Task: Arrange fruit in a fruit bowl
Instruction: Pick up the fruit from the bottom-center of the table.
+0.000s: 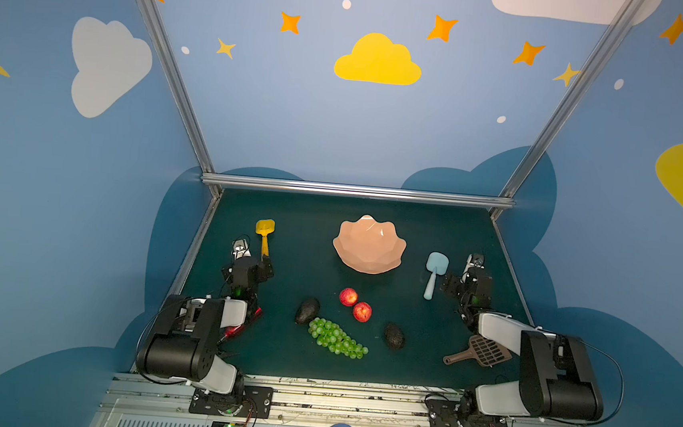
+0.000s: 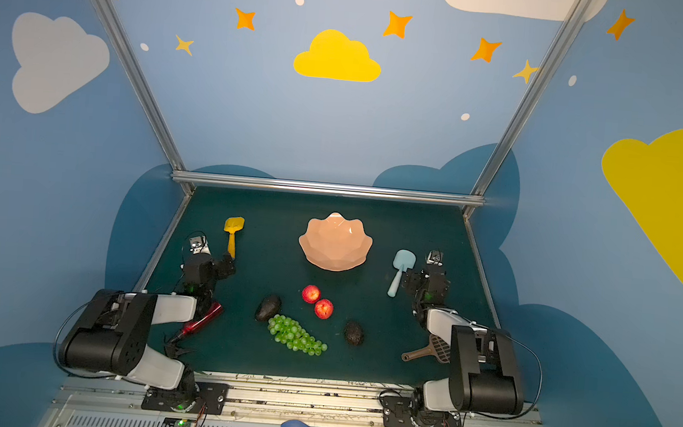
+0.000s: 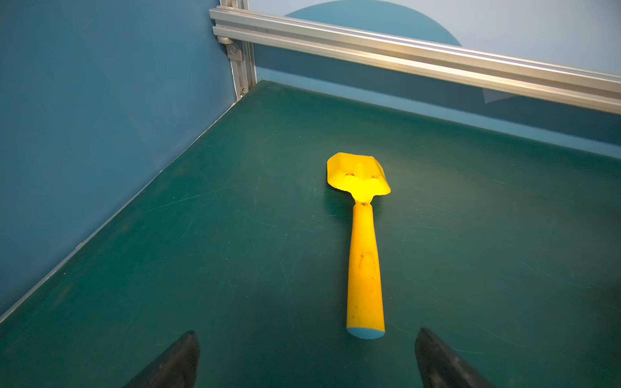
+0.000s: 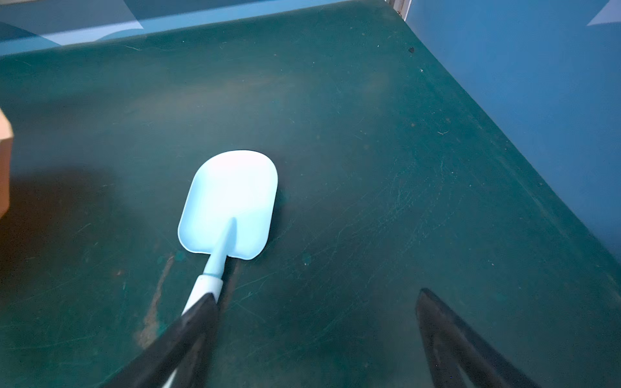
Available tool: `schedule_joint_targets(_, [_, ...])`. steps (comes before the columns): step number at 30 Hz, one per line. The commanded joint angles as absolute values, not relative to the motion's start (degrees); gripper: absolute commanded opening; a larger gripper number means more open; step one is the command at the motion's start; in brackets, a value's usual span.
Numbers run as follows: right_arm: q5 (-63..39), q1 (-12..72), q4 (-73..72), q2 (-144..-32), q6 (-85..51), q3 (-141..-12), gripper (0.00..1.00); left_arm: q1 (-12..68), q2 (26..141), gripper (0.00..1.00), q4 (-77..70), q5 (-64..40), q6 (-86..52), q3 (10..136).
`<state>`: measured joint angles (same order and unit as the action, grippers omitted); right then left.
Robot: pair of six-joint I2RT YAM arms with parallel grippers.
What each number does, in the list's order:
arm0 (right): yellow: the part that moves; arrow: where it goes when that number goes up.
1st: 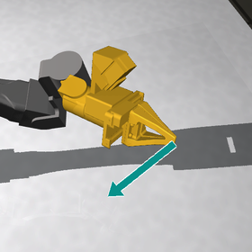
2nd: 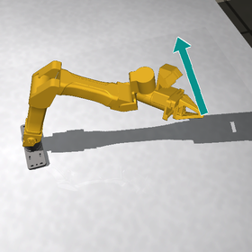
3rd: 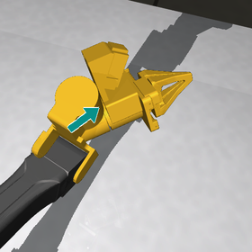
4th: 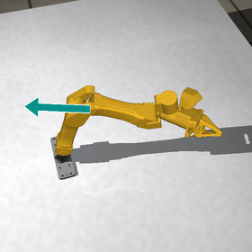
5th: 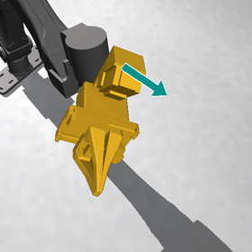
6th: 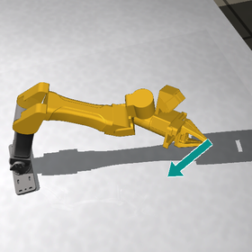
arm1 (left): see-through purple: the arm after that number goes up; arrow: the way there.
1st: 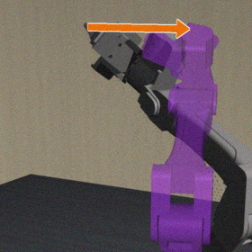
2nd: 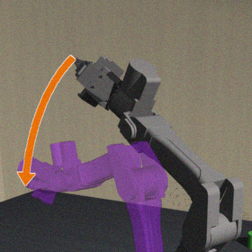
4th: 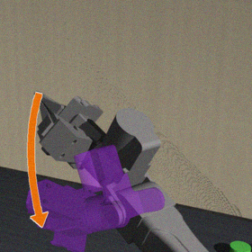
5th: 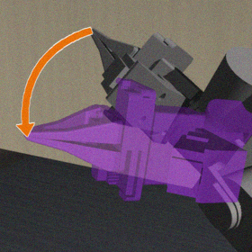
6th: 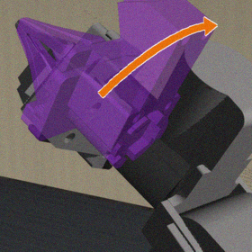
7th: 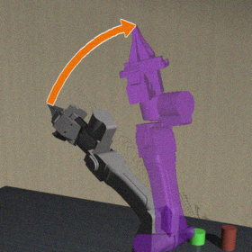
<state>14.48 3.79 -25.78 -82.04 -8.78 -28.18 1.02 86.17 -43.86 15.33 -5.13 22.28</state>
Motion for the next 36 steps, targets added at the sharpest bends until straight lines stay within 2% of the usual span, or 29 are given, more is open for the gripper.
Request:
schedule_joint_targets(1, [14.4, 3.6, -25.3, -82.4, -9.1, -29.5, 0.91, 0.5, 86.5, 0.99, -43.1, 14.6, -5.3, 23.5])
schedule_joint_targets(22, [14.3, 3.6, -25.5, -82.2, -9.1, -29.4, 0.94, 0.0, 86.5, 0.99, -43.0, 13.6, -5.4, 23.4])
schedule_joint_targets(27, [17.6, 6.5, -28.5, -79.2, -7.0, -26.6, 0.93, 0.0, 85.6, 0.99, -44.0, 14.3, -6.6, 23.0])
schedule_joint_targets(29, [18.2, 7.3, -31.5, -77.3, -5.7, -24.2, 0.93, 0.1, 80.9, 0.99, -35.4, 12.8, -5.1, 25.7])
schedule_joint_targets(31, [25.6, 11.3, -34.7, -72.3, 1.6, -25.2, 0.95, 0.5, 74.7, 1.0, -19.8, 15.9, -7.2, 32.2])
schedule_joint_targets(33, [16.4, 12.5, -11.9, -64.1, -0.2, -37.2, 0.95, 0.4, 69.4, 0.99, -13.1, 15.5, -14.3, 35.1])
schedule_joint_targets(36, [12.1, 11.2, 13.5, -64.9, -16.6, -54.4, 0.95, 0.5, 65.1, 0.99, -13.4, 11.0, -21.8, 34.9])
